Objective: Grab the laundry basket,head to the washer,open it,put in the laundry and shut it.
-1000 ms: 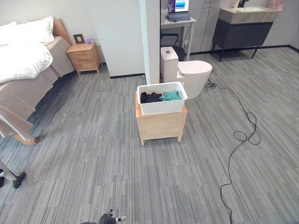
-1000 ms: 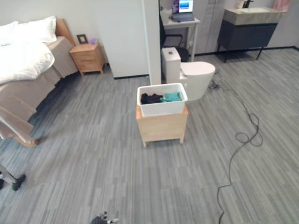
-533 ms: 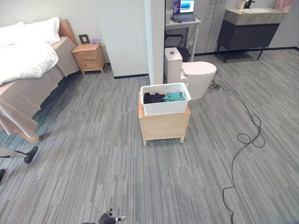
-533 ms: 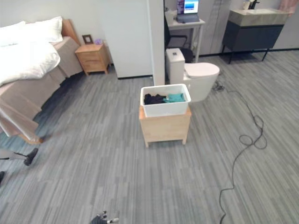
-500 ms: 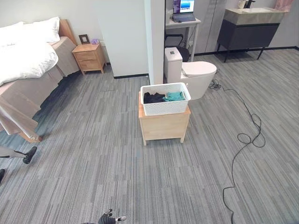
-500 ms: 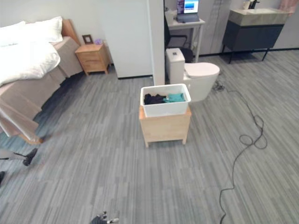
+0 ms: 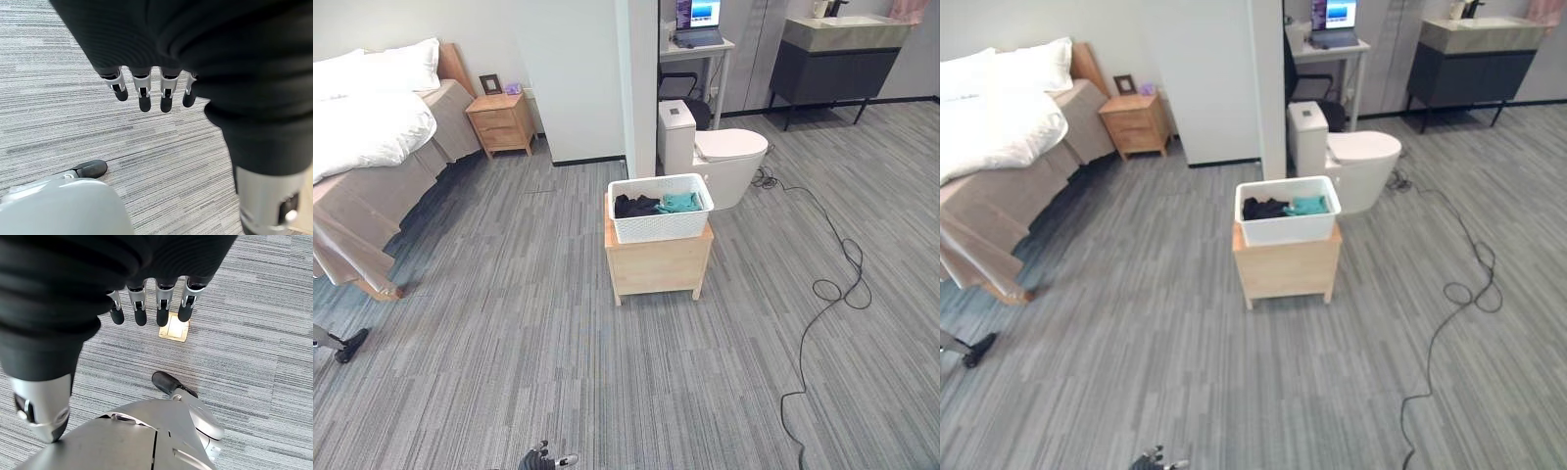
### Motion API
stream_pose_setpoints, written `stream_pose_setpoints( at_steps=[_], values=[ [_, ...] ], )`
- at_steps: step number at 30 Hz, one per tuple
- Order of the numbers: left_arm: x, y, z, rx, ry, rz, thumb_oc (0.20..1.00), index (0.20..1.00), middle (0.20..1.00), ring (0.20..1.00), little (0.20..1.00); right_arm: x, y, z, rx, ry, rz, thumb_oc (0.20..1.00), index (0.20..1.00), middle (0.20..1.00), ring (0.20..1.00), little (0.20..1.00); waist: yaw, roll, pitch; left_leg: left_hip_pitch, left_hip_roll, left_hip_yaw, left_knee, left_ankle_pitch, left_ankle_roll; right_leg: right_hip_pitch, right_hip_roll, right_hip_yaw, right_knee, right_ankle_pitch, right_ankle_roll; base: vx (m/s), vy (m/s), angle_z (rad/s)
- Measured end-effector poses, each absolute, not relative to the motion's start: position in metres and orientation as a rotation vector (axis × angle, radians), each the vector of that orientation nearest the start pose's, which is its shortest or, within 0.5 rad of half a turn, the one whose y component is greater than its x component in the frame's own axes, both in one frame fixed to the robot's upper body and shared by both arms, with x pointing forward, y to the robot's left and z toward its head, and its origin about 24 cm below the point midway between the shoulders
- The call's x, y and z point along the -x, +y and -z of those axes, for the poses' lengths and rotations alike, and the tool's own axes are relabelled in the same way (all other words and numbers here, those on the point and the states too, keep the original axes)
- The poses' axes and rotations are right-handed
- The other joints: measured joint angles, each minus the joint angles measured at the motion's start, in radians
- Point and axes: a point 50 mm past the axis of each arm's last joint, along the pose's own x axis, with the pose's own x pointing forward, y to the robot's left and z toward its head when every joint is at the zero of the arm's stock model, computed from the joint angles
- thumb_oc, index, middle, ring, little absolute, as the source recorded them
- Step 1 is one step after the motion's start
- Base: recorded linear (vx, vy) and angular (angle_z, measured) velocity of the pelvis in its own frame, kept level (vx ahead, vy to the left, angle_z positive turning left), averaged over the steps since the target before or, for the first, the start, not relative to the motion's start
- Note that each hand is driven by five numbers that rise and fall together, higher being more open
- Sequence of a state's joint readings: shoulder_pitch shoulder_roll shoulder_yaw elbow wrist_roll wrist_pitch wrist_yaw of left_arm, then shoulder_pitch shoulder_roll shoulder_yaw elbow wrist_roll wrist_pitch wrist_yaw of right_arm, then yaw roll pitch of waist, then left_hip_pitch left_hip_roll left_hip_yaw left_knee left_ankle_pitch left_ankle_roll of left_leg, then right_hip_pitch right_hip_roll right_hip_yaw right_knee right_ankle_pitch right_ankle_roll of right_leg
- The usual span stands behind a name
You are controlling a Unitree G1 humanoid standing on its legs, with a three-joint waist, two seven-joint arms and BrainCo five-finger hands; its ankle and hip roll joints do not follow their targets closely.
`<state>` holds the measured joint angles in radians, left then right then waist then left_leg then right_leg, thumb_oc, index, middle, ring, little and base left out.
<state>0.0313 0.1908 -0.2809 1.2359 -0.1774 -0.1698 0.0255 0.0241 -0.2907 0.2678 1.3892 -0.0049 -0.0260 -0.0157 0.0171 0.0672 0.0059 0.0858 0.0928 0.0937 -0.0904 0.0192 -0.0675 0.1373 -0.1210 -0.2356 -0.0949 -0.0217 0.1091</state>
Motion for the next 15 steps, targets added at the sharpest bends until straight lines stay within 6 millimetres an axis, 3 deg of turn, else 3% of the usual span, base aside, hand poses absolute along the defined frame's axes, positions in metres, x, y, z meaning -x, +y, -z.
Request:
stream_pose_setpoints(
  at_steps=[15],
  values=[
    [-0.088,0.204,0.164,-0.187,1.106,-0.001,1.000,1.000,1.000,1.000,1.000,-0.035,-0.266,0.163,0.429,1.429,0.025,1.000,1.000,1.000,1.000,1.000,-0.002,0.008,0.018,-0.016,0.019,-0.003,0.022,0.000,-0.005,-0.004,0.018,-0.001,0.000,-0.012,-0.012,0.01,-0.070,0.00]
  ],
)
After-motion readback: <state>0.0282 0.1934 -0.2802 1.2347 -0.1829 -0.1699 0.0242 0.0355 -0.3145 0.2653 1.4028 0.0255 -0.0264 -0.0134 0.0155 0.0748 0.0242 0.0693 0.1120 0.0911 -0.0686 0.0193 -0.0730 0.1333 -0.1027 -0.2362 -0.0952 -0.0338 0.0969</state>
